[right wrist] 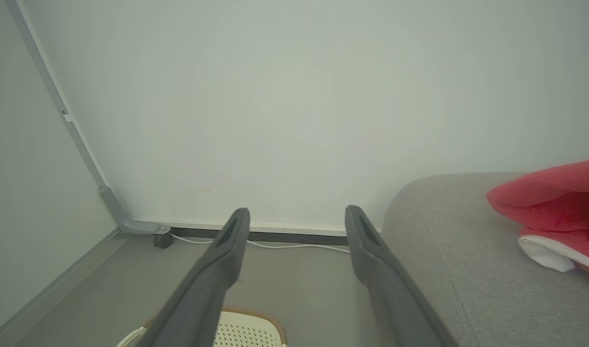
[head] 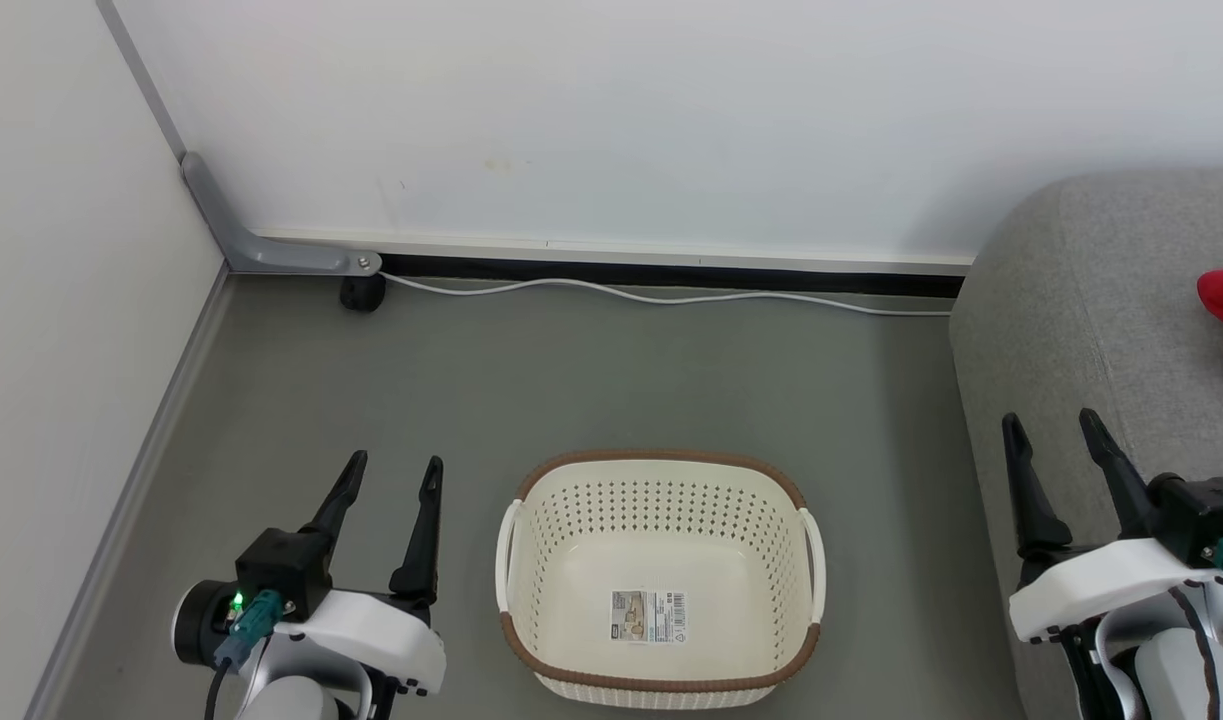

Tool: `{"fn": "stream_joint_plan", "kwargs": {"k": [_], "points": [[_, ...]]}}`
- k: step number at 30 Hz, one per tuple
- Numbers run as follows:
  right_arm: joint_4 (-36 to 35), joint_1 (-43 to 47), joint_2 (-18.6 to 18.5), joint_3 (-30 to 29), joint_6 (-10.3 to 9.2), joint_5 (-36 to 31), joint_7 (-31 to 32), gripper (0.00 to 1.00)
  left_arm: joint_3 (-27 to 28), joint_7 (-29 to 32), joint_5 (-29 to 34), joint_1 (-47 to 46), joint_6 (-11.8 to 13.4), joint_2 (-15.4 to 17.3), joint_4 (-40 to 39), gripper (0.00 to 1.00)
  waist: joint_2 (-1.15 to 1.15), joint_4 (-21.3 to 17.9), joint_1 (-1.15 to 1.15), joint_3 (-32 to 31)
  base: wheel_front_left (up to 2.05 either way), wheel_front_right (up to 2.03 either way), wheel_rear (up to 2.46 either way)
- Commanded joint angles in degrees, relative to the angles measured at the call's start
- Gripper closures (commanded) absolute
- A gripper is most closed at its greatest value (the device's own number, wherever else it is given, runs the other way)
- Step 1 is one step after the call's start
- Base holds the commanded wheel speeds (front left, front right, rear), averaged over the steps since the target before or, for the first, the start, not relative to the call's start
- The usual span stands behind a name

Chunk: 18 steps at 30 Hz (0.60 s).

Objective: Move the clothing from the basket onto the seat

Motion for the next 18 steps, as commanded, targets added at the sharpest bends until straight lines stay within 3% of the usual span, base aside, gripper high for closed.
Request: {"fn": "stream_joint_plan", "kwargs": {"k": [1,18], "points": [[-1.74,-0.21,-0.35,0.84,0.22,-0.74,-0.35,0.00,2.36,-0.35,0.60,-0.81,0.61,0.65,-1.60,0.00,0.00,-0.08,0.00,0.08,0.00,0.00,0.00],[-2.07,3.38,1.67,-2.34,0.22,-2.16,-0.35,0.00,6.25,-0.35,1.67,5.07,0.54,-0.02,-2.28,0.00,0.00,-2.88,0.00,-0.54,0.00,0.00,0.00]]}}
